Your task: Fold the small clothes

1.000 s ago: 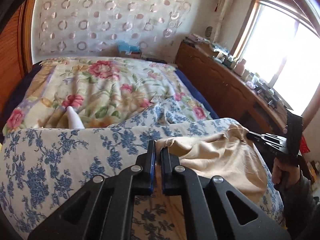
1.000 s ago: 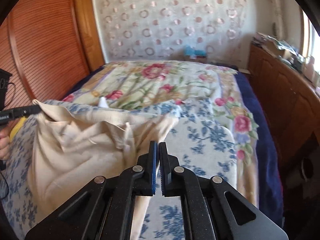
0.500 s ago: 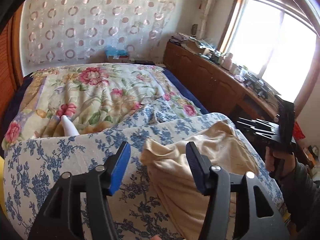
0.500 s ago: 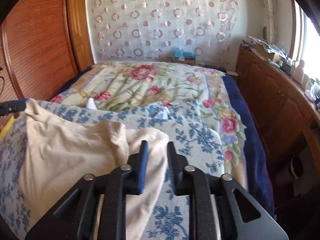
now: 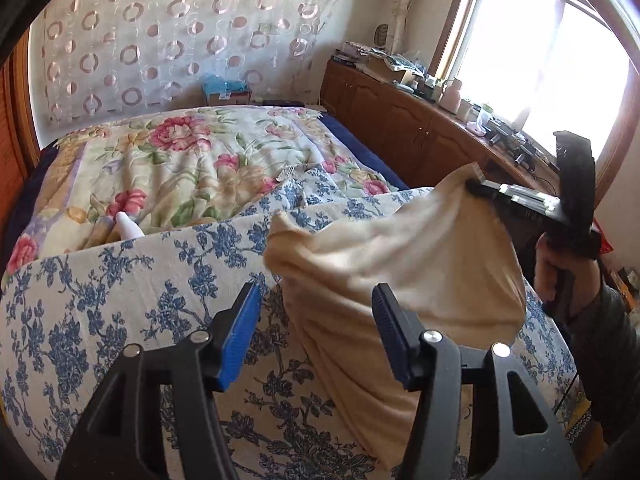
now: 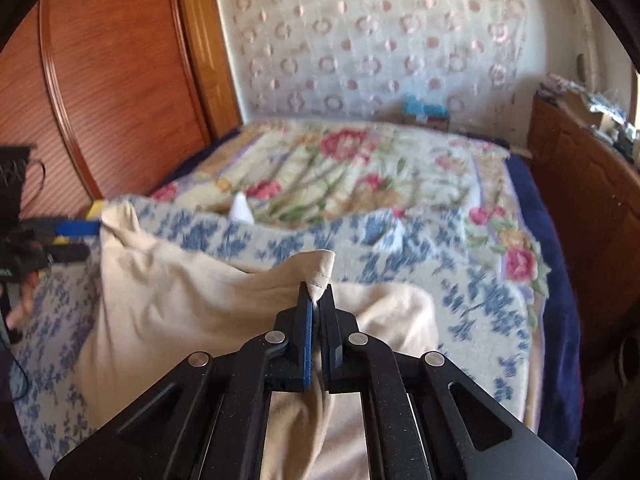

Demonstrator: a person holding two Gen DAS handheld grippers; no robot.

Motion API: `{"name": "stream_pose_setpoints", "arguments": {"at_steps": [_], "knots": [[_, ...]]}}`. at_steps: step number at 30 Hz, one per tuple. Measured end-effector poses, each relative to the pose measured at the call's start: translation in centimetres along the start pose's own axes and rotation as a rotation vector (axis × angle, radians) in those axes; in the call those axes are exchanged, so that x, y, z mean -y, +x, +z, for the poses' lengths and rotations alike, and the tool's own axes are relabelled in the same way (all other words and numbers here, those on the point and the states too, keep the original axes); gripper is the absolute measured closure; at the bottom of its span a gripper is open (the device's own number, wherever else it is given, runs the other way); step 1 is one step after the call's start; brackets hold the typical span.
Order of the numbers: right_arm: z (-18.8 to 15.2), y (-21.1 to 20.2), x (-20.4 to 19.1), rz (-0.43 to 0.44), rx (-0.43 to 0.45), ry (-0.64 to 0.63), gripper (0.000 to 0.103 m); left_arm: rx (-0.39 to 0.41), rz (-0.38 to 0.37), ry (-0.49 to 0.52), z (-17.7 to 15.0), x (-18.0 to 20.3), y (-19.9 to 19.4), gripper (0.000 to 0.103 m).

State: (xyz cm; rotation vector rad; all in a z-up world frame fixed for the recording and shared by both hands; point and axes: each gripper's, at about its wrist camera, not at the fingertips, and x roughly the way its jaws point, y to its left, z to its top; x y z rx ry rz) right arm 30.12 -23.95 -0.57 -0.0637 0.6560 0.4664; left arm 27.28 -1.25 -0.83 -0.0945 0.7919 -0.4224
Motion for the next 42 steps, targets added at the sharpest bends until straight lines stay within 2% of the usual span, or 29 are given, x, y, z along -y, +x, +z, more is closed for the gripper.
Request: {"name": "stream_pose_setpoints", "arguments": {"at_steps": [2,4,8,11,13,14,16,26,30,32,34,35,37,39,42], "knots": [[0.6,-1.3,1.3,-0.143,0.035,0.041,0.103,-0.005,0.001,-0.003,-0.1,-0.1,0.2,0.046],[0.8,-1.4,2.6,-0.198,0.021,0.076,0.103,-0.012,0.0,-0.007,-0.1,-0.1,0.5,0.046],[0.1,-0.2,3.5,-0.146,-0.053,0.101,0.103,-0.038,0.006,-0.018,-0.5,-0.1,1.5,0.046],[-0.6,-0.5,3.0,-0.156,-0.082,0.076,0.087,-0.063,0.008,-0.025,-0.8,0.0,2.3,0.046],[-0.9,-1.2,2.7,-0.162,-0.074,0.069,0.059,-0.077,0.013,-0.022,-1.0,0.1,2.7,0.046],[-1.3,-1.9,2.3,-0.161,-0.07,0.066,0.054,-0.081,0.009,-0.022,-1.2,0.3,2.8,0.046],[-2.1,-3.2,1.4,-0.143,-0.056,0.043,0.053,-0.087,0.003,-0.019,-1.4,0.6,2.9,0.046],[-7.6,-7.7,-0.5,-0.049,-0.15,0.022,0.053,-0.103,-0.011,-0.023,-3.3,1.2,2.0,0.046],[-9.6,-7.9,-1.9,-0.013,-0.21,-0.026,0.057,-0.112,-0.01,-0.018,-3.7,1.5,2.2,0.046],[-10.4,-7.5,-2.2,0.004,-0.234,-0.032,0.062,-0.12,-0.005,-0.014,-4.0,1.7,2.5,0.046],[-10.8,-6.6,-2.5,0.026,-0.248,-0.033,0.075,-0.125,0.001,-0.012,-4.0,1.7,2.8,0.046],[-10.8,-6.4,-2.7,0.03,-0.246,-0.038,0.077,-0.127,0.002,-0.012,-4.0,1.8,2.9,0.046],[-10.6,-5.9,-2.9,0.045,-0.232,-0.035,0.089,-0.13,0.006,-0.012,-4.1,1.8,3.2,0.046],[-10.4,-5.8,-3.1,0.057,-0.218,-0.035,0.097,-0.125,0.015,-0.001,-4.2,1.8,3.4,0.046],[-10.0,-6.6,-3.4,0.019,-0.213,-0.075,0.102,-0.122,0.052,0.044,-4.4,2.3,3.6,0.046]]}}
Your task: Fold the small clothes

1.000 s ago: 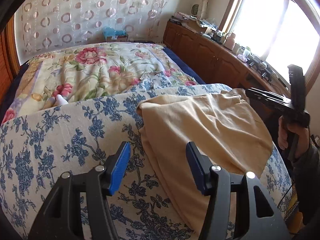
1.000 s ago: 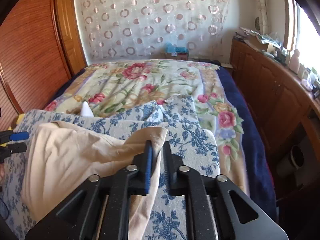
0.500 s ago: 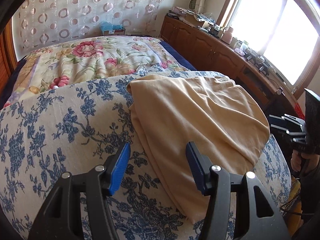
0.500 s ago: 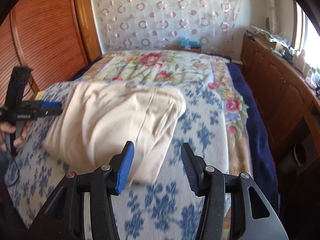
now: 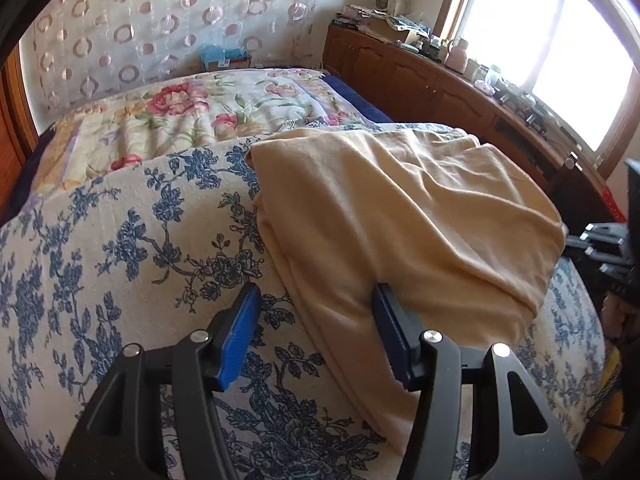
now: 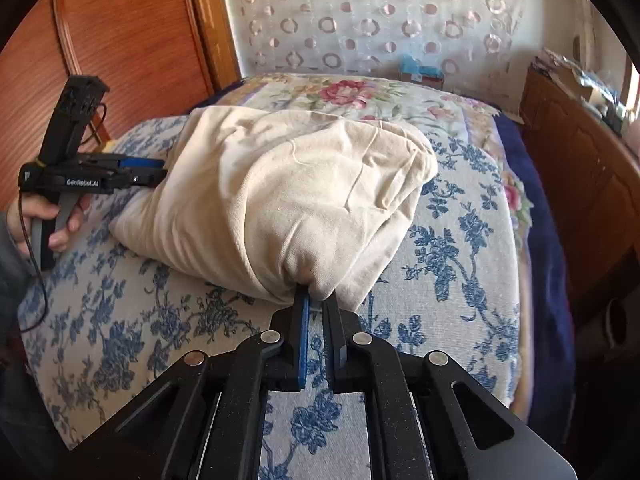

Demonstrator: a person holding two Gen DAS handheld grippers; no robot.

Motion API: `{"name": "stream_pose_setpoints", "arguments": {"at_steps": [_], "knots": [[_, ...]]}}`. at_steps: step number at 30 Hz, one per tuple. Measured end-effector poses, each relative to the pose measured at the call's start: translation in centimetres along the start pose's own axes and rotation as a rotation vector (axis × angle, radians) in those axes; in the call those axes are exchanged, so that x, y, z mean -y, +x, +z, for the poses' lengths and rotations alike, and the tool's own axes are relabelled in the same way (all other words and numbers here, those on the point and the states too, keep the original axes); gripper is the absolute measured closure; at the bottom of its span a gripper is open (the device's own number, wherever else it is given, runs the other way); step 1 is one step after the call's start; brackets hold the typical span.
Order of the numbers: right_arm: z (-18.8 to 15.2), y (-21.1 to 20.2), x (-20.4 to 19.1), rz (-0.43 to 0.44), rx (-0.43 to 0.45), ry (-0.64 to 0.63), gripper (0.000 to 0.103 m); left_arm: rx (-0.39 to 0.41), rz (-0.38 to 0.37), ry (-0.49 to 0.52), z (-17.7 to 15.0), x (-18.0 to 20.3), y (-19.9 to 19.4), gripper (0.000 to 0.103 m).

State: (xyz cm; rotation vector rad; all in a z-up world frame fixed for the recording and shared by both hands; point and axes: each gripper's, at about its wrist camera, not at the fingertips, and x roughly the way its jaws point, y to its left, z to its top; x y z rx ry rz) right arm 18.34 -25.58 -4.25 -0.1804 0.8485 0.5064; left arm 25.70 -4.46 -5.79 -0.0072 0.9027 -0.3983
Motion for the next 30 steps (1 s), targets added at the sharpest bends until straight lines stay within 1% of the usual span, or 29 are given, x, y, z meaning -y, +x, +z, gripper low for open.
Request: {"name": "stream_pose_setpoints", "arguments": {"at_steps": [2,3,4,6,7,9,11,12,14,15,16,18,20,21,23,24,25,26,28,30], "knots": [[0.1,-1.1,0.6,-0.06,0.023,0.01,0.103,0.006,0.022,0.014,-0.1,0.1,0.1,0.046],[0.2,-1.9,1.2,-0.116,0.037,0.021,0.103,0.007,0.022,0.012,-0.1,0.1,0.1,0.046],[0.1,-2.5,2.1,-0.141,0.04,0.044,0.103,0.006,0.02,0.007,-0.1,0.0,0.1,0.046],[0.0,-3.0,3.3,-0.151,0.05,0.081,0.103,0.006,0.014,0.001,0.0,-0.1,0.0,0.046],[-0.1,-2.6,3.4,-0.143,0.027,0.077,0.103,0.005,0.015,-0.003,0.0,-0.2,0.0,0.046],[0.0,-2.4,3.2,-0.161,0.025,0.063,0.103,0.003,0.015,-0.018,0.0,-0.5,-0.1,0.046],[0.2,-2.0,3.5,-0.14,0.006,0.075,0.103,0.001,0.004,-0.037,0.2,-0.9,-0.2,0.046],[0.3,-1.9,3.6,-0.15,0.012,0.077,0.103,0.004,0.005,-0.042,0.3,-1.0,-0.4,0.046],[0.6,-2.2,4.0,-0.137,0.035,0.086,0.097,0.016,0.012,-0.047,0.8,-1.4,-0.6,0.046],[0.9,-2.3,4.1,-0.156,0.039,0.084,0.085,0.02,0.011,-0.052,1.1,-1.5,-0.7,0.046],[1.1,-2.4,4.1,-0.172,0.051,0.075,0.069,0.024,0.006,-0.057,1.4,-1.6,-0.7,0.046],[1.5,-2.6,4.2,-0.166,0.077,0.074,0.057,0.035,-0.002,-0.059,2.1,-1.7,-0.7,0.046],[2.6,-2.5,4.7,-0.165,0.104,0.095,0.055,0.04,-0.004,-0.053,2.8,-1.7,-0.5,0.046],[3.1,-2.4,4.7,-0.162,0.117,0.1,0.051,0.038,-0.006,-0.054,3.1,-1.7,-0.2,0.046],[4.3,-2.0,5.2,-0.161,0.148,0.117,0.048,0.025,-0.013,-0.06,3.5,-1.8,0.4,0.046],[4.9,-1.5,5.5,-0.14,0.158,0.13,0.044,0.017,-0.013,-0.062,3.7,-1.9,0.8,0.046],[5.5,-0.8,5.7,-0.119,0.15,0.135,0.042,0.013,-0.013,-0.064,3.9,-2.0,1.0,0.046],[6.0,-0.1,5.8,-0.109,0.14,0.136,0.041,0.009,-0.016,-0.069,4.0,-2.1,1.2,0.046],[6.8,2.1,6.1,-0.062,0.104,0.142,0.041,0.002,-0.027,-0.082,4.4,-2.3,1.7,0.046],[7.0,3.8,6.2,-0.038,0.066,0.15,0.041,-0.009,-0.043,-0.093,4.7,-2.7,2.2,0.046]]}}
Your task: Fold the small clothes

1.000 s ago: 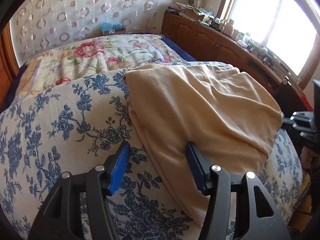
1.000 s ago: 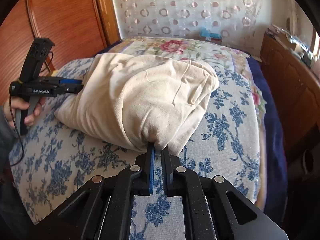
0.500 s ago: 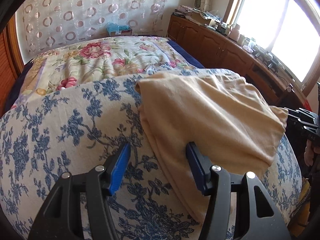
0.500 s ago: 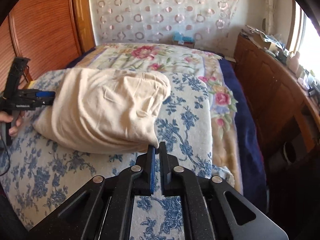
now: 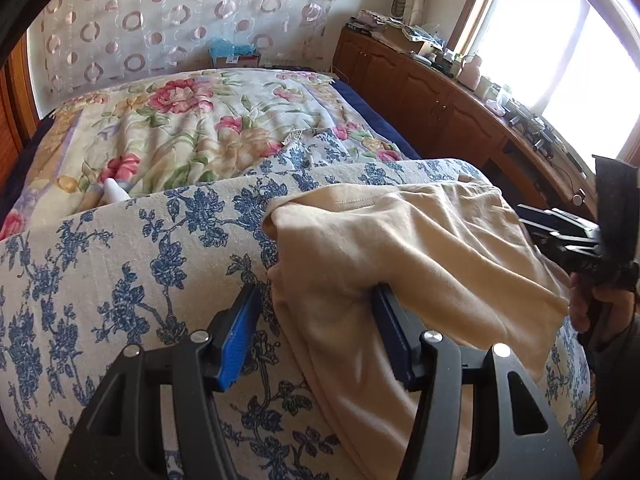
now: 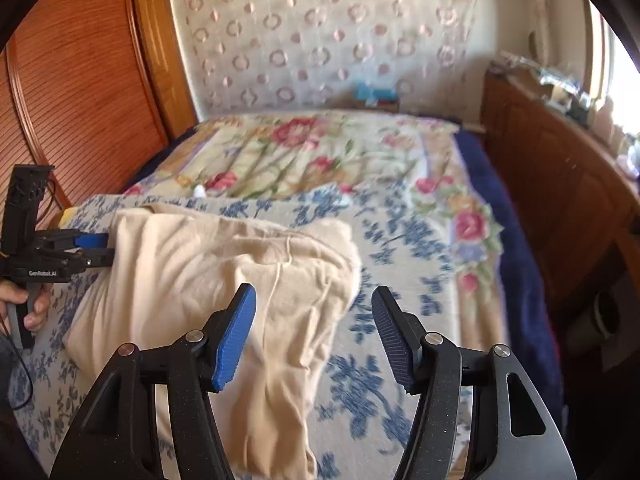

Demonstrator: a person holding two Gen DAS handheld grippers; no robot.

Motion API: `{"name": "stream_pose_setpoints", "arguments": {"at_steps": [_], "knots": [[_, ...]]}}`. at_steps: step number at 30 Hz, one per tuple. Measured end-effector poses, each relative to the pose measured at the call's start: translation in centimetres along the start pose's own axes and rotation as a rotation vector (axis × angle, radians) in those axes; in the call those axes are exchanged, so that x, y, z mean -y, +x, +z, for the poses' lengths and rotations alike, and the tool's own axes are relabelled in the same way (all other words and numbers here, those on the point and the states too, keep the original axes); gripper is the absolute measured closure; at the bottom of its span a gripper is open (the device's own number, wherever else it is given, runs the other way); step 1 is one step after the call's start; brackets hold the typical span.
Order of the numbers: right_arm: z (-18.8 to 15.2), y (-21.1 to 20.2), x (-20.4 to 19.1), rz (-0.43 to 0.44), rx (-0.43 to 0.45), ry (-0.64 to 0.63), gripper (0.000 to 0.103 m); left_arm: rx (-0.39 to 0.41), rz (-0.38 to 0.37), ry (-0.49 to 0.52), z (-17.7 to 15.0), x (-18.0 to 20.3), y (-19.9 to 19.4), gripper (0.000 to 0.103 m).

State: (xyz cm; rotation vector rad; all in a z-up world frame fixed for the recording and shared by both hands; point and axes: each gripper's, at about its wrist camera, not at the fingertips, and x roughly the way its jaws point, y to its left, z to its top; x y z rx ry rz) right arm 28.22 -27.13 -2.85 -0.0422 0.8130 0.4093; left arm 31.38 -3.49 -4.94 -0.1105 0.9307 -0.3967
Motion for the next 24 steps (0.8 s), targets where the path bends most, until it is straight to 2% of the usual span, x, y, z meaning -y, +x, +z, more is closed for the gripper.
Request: {"name": "stream_pose_setpoints", "arguments": {"at_steps": [4,8,9,12,14,15,16,19,24], "knots": [[-0.1,2.6,1.3,-0.013,-0.063,0.062,0.041,-0.018,-0.03,-0.022,0.1,-0.5,0.7,0.046],[-0.2,2.9,1.9,0.034,-0.077,0.103,0.041,0.0,-0.043,-0.012,-0.2,-0.3,0.7,0.048],[-0.3,2.9,1.8,0.048,-0.075,0.102,0.041,0.0,-0.057,-0.011,-0.2,-0.2,0.8,0.056],[-0.1,3.2,0.9,0.076,-0.082,0.081,0.041,0.0,-0.081,-0.013,-0.1,-0.2,0.9,0.067],[0.0,3.5,0.2,0.138,-0.096,0.067,0.061,0.0,-0.099,-0.01,-0.1,-0.1,1.0,0.078],[0.0,3.7,-0.3,0.172,-0.106,0.055,0.074,0.006,-0.117,-0.013,-0.1,-0.2,0.9,0.088],[0.0,3.7,-0.8,0.184,-0.105,0.033,0.084,0.01,-0.13,-0.017,-0.1,-0.1,0.7,0.092],[0.2,3.1,-2.0,0.145,-0.084,-0.027,0.09,0.048,-0.144,-0.017,0.0,0.2,-1.2,0.097],[2.0,-0.7,-5.3,0.182,0.047,-0.103,0.091,0.174,-0.144,-0.004,-0.8,0.0,-7.7,0.098]]}}
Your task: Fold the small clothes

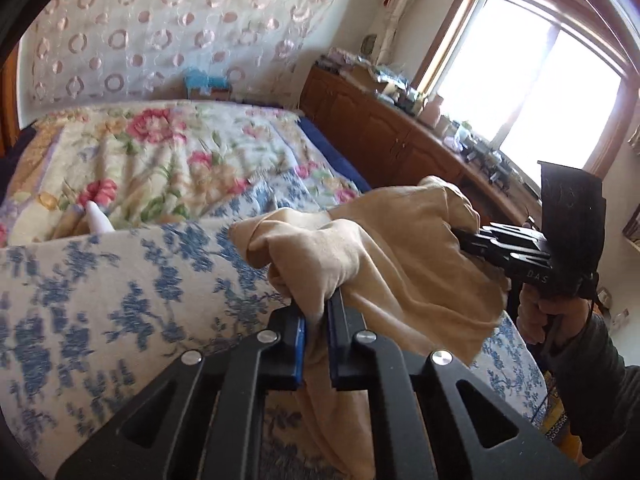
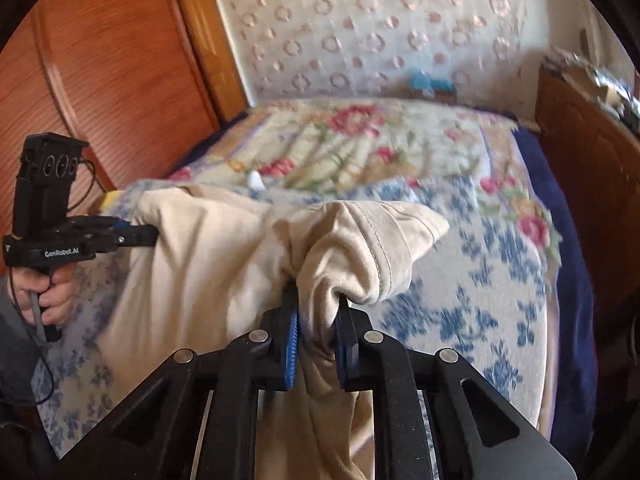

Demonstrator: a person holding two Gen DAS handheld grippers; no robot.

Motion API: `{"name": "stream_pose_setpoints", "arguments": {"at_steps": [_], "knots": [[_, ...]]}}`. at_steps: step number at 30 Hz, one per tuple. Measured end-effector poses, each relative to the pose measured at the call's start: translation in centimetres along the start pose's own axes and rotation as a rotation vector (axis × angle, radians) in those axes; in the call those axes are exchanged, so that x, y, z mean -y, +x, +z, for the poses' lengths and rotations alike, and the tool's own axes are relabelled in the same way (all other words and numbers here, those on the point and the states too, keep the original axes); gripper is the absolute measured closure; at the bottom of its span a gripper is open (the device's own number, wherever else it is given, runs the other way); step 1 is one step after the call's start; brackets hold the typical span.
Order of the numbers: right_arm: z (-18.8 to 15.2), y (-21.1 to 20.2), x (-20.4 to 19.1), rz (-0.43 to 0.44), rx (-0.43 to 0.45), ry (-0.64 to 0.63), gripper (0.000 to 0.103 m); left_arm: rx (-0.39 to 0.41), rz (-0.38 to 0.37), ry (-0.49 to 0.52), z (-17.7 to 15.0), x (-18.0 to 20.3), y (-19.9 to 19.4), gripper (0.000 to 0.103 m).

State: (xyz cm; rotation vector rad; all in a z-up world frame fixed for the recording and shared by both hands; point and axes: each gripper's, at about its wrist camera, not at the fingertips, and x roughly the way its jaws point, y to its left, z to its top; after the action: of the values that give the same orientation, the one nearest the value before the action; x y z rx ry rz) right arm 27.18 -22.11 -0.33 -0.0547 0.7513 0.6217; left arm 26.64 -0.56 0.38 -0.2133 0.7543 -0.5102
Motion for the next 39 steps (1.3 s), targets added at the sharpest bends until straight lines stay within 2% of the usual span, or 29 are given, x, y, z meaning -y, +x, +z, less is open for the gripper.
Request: {"name": "stream_pose_setpoints", "arguments": {"at_steps": [4,7,9,15,21,26,30,32,34,35,36,39], "knots": [[3.0,-0.8,-3.7,0.033,0.065,-0.089,0.092,0.103,0.047,-0.037,-0.6,-2.0,-5.6,0.098],[5.6,0.2,-6.9,0.068,0.092,-0.143,0.093,0.165,0.106,-0.085,-1.5,-4.8,-9.8,0.098],[7.2,1.8,-8.9,0.105,0.094,-0.174,0.093,0.198,0.169,-0.114,-2.8,-7.2,-12.4,0.098],[11.7,8.4,-17.5,0.181,0.07,-0.329,0.093,0.26,0.277,-0.246,-7.2,-13.6,-17.8,0.099],[15.2,16.0,-27.1,0.254,0.027,-0.515,0.093,0.276,0.359,-0.365,-11.6,-17.9,-19.5,0.099],[16.8,22.1,-32.6,0.241,-0.021,-0.6,0.093,0.259,0.389,-0.412,-13.9,-19.8,-19.1,0.099],[17.0,25.7,-35.2,0.244,-0.044,-0.621,0.092,0.226,0.435,-0.421,-14.2,-20.9,-18.7,0.098],[17.3,26.8,-35.5,0.216,-0.044,-0.601,0.091,0.192,0.417,-0.423,-14.4,-21.3,-18.5,0.098],[17.8,27.1,-35.3,0.106,0.011,-0.587,0.079,0.175,0.434,-0.411,-14.6,-21.3,-18.5,0.098],[18.0,27.1,-35.2,0.047,0.033,-0.586,0.076,0.173,0.442,-0.408,-14.7,-21.4,-18.5,0.098],[18.0,26.8,-34.9,0.03,0.041,-0.576,0.074,0.167,0.444,-0.406,-14.7,-21.5,-18.5,0.097],[17.9,26.2,-32.7,0.074,0.01,-0.516,0.072,0.157,0.468,-0.392,-14.7,-21.2,-18.7,0.089]]}}
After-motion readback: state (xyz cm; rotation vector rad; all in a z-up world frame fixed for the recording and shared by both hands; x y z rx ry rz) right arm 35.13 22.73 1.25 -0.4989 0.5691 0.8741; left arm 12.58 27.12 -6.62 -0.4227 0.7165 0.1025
